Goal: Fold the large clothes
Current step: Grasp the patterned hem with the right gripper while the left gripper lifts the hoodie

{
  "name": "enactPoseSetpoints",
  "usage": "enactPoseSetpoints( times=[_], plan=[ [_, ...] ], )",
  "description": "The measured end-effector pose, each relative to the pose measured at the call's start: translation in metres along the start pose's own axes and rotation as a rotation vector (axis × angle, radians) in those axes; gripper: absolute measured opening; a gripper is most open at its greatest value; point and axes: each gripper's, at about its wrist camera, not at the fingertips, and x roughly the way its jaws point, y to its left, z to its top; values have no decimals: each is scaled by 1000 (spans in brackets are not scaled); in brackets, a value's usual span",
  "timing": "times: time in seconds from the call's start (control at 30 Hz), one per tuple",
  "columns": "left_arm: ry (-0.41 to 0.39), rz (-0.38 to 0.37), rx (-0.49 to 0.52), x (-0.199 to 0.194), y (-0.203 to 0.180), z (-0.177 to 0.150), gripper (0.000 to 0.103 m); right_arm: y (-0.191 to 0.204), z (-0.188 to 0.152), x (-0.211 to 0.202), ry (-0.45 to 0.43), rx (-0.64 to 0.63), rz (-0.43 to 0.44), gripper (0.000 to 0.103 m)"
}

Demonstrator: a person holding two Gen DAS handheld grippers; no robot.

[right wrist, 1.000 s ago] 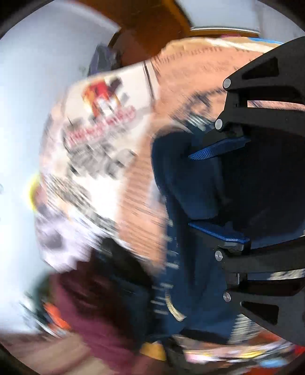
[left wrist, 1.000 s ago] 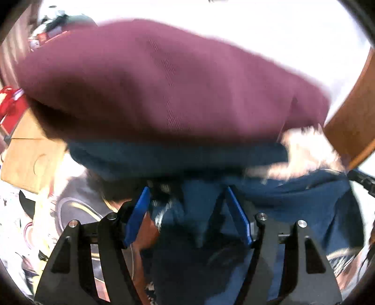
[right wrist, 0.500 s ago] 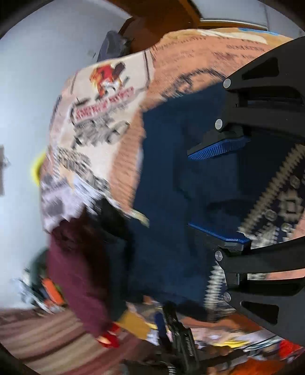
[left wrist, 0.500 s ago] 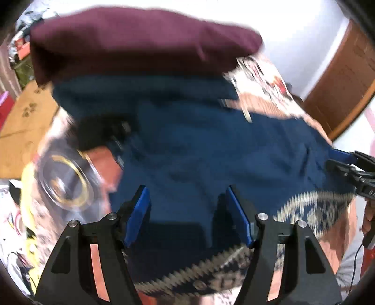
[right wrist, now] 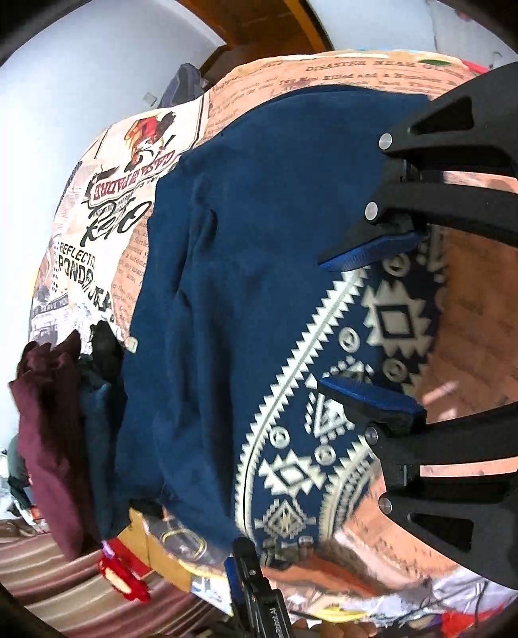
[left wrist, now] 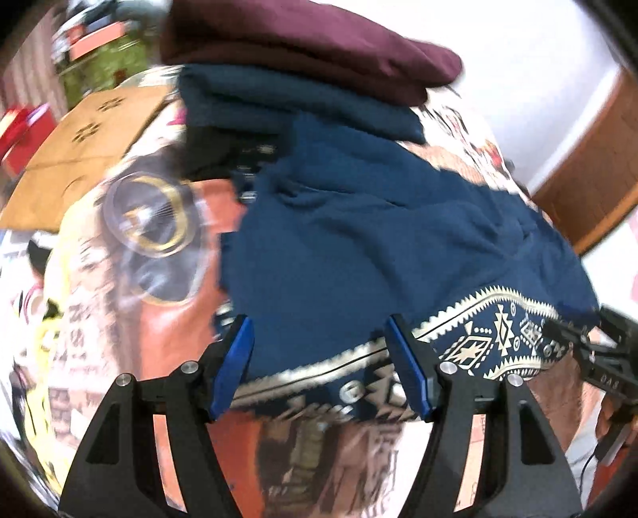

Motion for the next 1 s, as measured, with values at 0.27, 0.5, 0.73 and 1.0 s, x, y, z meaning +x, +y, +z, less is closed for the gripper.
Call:
enactPoseSetpoints(
  times=[0.27,0.5,0.73,1.0],
  plan=[
    [24,-119,-327,-11,82,-24,67,6,-1,-27,-66,13,7,51],
    [232,-455,-541,37,102,-49,68,13,5,-28,-78,27,24,51],
    [224,-486,-541,62,86,-31,68,20,6,-14,-51,21,33,51],
    [126,-419,-579,97,70,14,68,10,9,0,-25,44,36,51]
  ],
)
